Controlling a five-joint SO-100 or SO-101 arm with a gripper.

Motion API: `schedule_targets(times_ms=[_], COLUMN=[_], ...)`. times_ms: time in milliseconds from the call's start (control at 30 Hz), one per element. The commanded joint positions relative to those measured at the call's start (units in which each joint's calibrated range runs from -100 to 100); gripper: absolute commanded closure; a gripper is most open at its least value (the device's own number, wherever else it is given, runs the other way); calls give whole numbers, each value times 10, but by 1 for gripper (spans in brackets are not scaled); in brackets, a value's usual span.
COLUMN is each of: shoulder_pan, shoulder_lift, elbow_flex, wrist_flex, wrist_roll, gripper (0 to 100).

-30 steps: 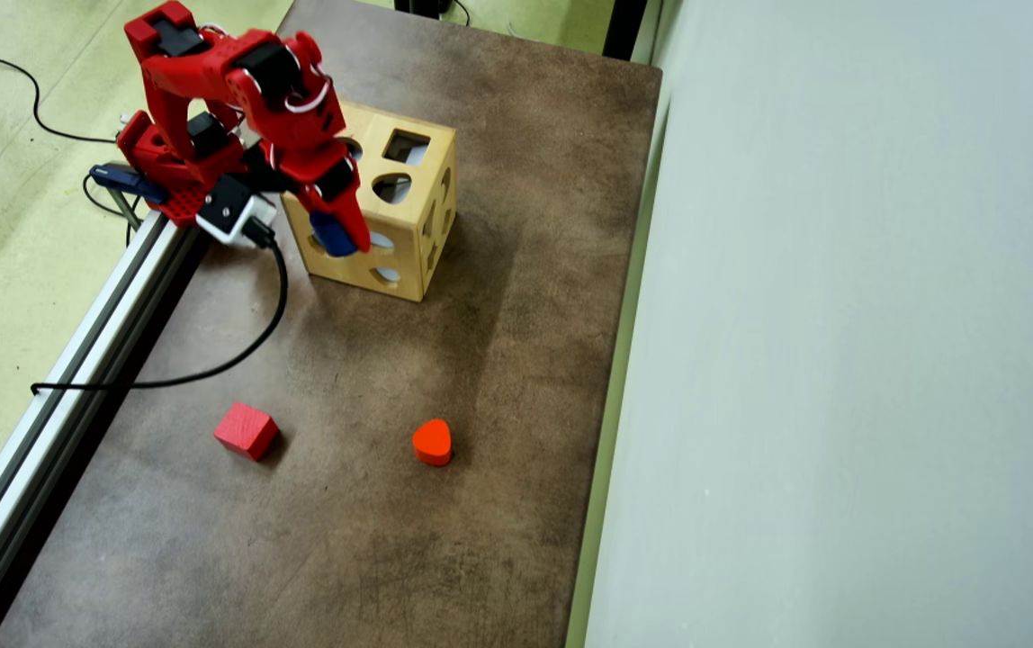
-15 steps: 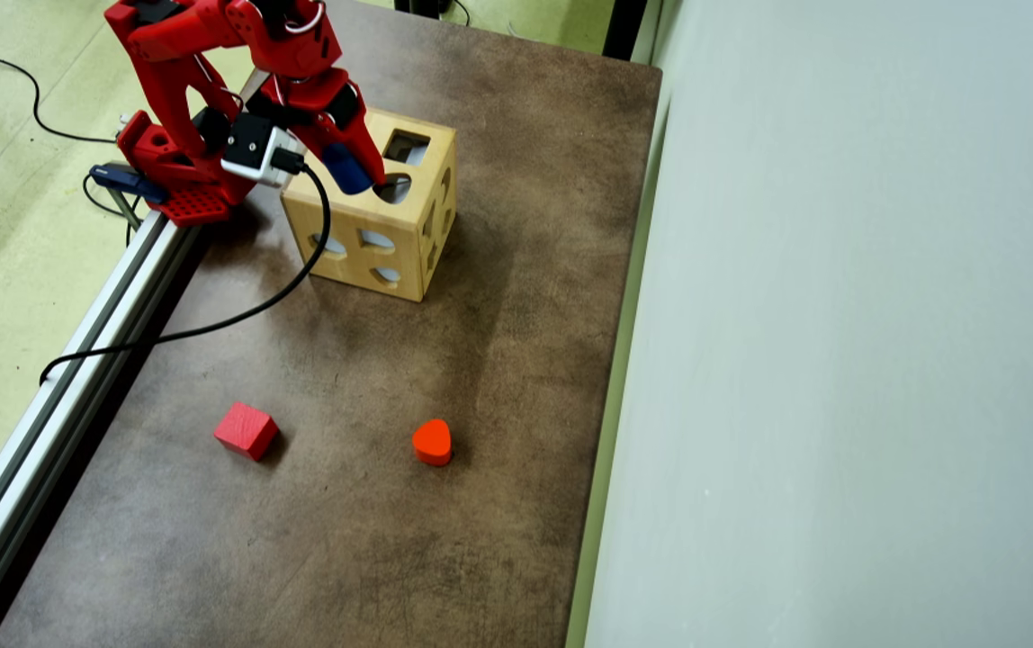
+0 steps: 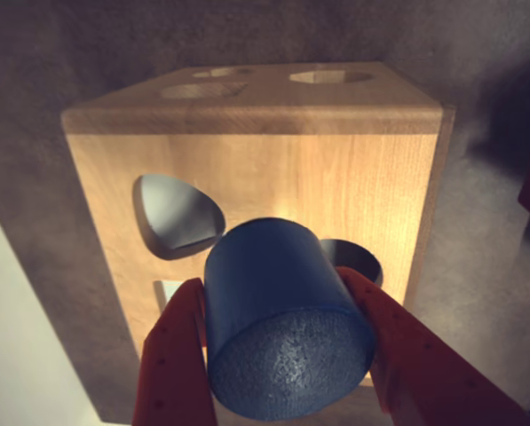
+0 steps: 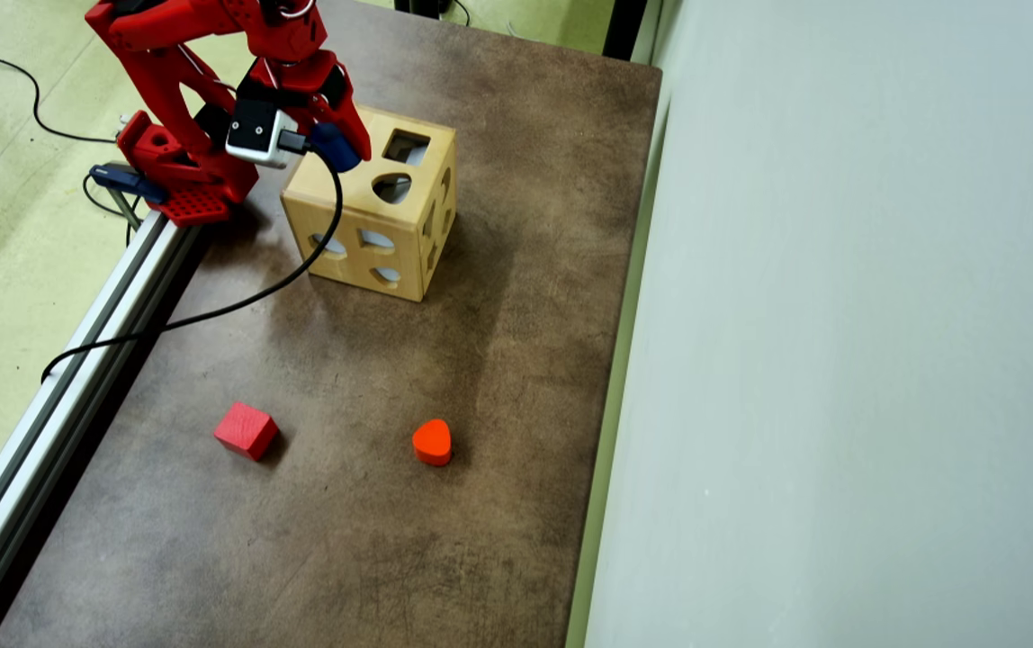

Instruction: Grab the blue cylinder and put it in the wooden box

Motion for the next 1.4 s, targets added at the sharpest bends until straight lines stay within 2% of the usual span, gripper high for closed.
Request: schedule_targets(times_ms=[0,567,1367], shoulder_pan=[-18,-83,-85], shoulder_lift=[-27,-27,-16], elbow_flex=[11,56,97], wrist_flex=[3,3,-2], wrist_roll=[2,2,2], gripper=[78,78,77])
